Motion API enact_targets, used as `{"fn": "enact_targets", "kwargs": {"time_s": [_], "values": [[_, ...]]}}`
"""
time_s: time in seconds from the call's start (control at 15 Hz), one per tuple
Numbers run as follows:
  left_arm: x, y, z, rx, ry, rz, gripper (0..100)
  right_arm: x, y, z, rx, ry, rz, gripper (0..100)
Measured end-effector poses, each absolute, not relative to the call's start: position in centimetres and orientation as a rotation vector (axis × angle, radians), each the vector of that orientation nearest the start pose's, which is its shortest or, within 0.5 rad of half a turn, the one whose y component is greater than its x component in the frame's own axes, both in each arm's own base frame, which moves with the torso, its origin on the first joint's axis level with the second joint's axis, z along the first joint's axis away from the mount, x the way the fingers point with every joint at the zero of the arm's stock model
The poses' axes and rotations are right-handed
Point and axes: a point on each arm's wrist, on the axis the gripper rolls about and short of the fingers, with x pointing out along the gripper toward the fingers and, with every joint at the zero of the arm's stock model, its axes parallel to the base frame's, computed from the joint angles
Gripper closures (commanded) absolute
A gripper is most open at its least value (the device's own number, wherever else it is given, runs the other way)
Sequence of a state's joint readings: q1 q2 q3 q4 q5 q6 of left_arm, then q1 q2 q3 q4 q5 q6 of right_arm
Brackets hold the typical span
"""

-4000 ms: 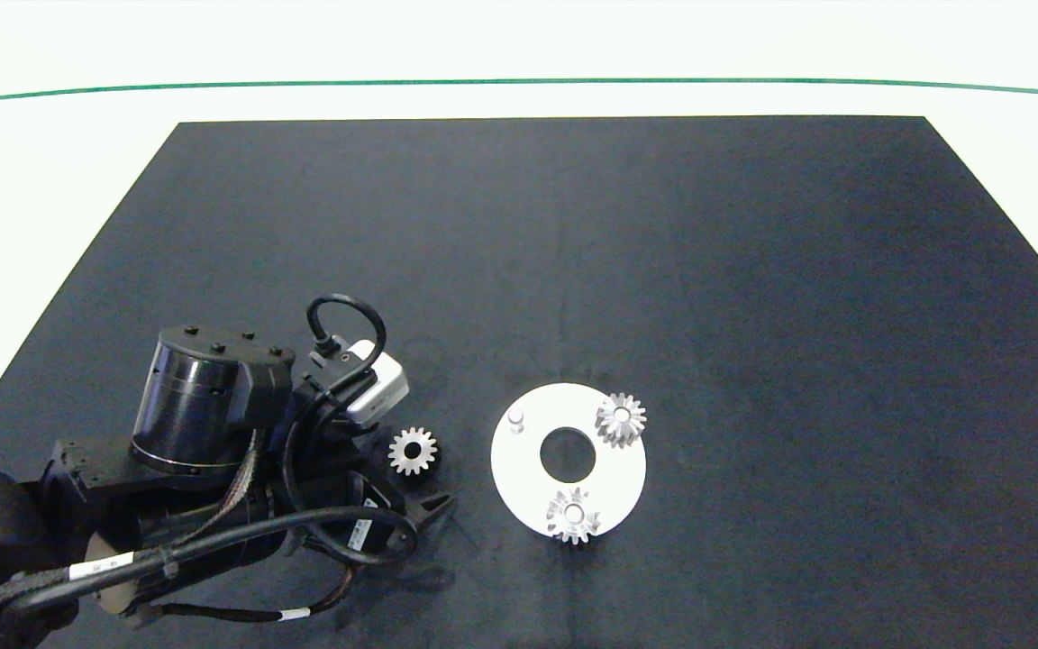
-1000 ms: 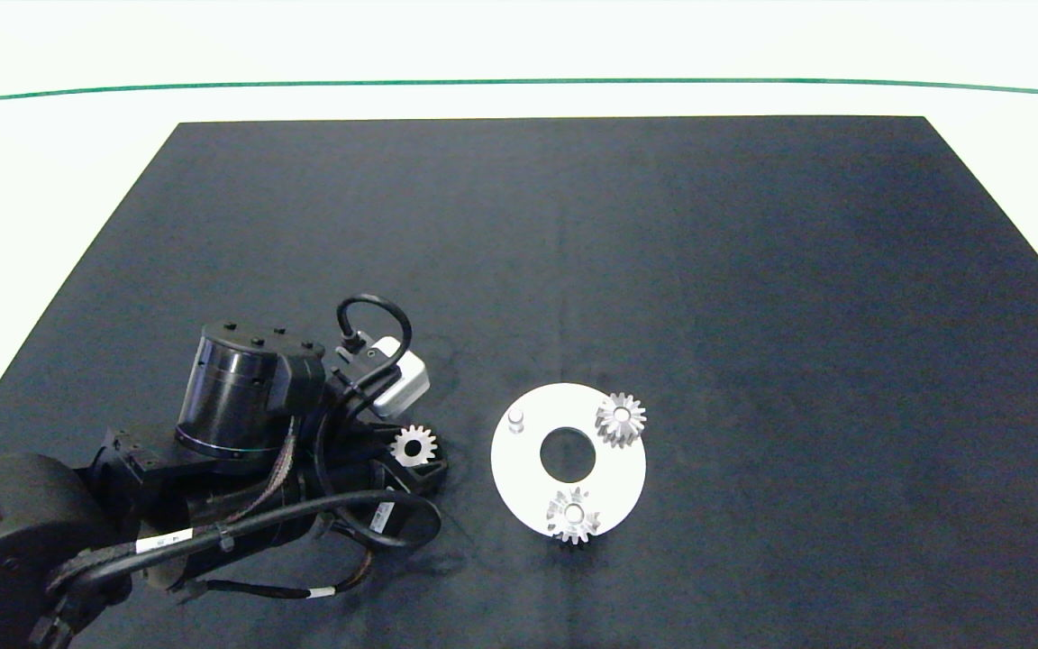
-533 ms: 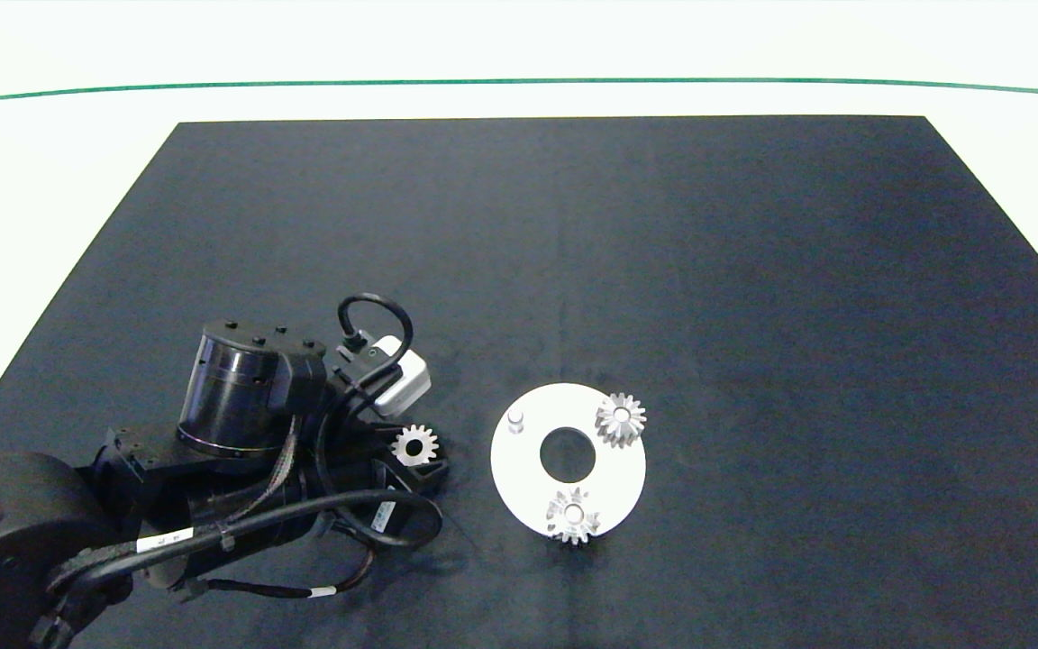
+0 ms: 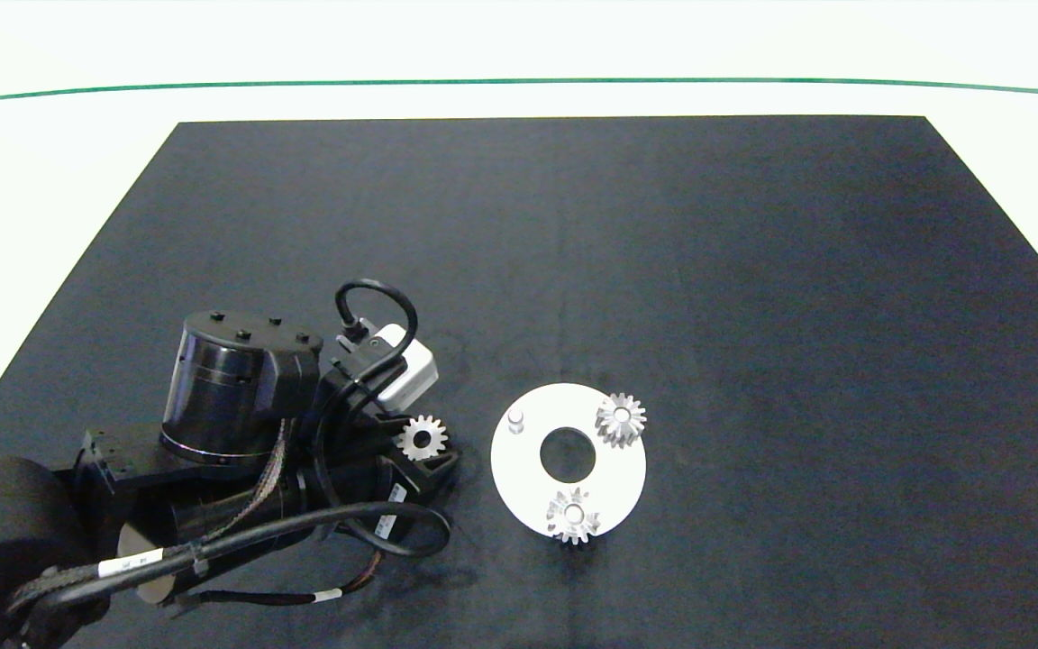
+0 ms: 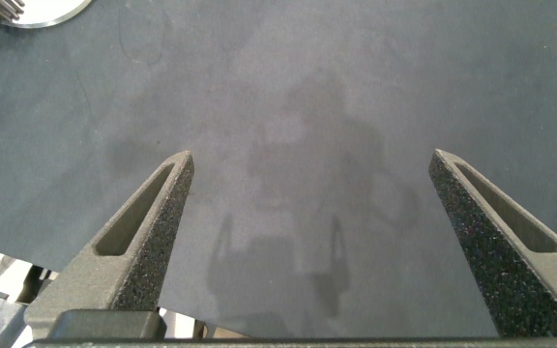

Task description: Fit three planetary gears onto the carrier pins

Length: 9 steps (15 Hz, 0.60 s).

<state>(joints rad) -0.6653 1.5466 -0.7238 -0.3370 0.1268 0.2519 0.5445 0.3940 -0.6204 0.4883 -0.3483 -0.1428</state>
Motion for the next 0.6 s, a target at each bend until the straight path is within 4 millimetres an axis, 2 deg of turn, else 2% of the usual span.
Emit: {"fn": "enact_targets", "kwargs": {"time_s": [0.2,0.33,0.6], "values": [[19.9,-16.8,18.9,0.437,0.343,-0.606,100,-1.8,-2.0,20.1,-0.255,0.224,0.212,0],[19.7,-17.2,19.6,0.462,0.384,-0.620,100,-1.8,-2.0,20.2,-0.255,0.223,0.212,0],[19.9,-18.4,21.4,0.455,0.342,-0.630,100,-1.8,-2.0,20.2,-0.255,0.223,0.212,0]]}}
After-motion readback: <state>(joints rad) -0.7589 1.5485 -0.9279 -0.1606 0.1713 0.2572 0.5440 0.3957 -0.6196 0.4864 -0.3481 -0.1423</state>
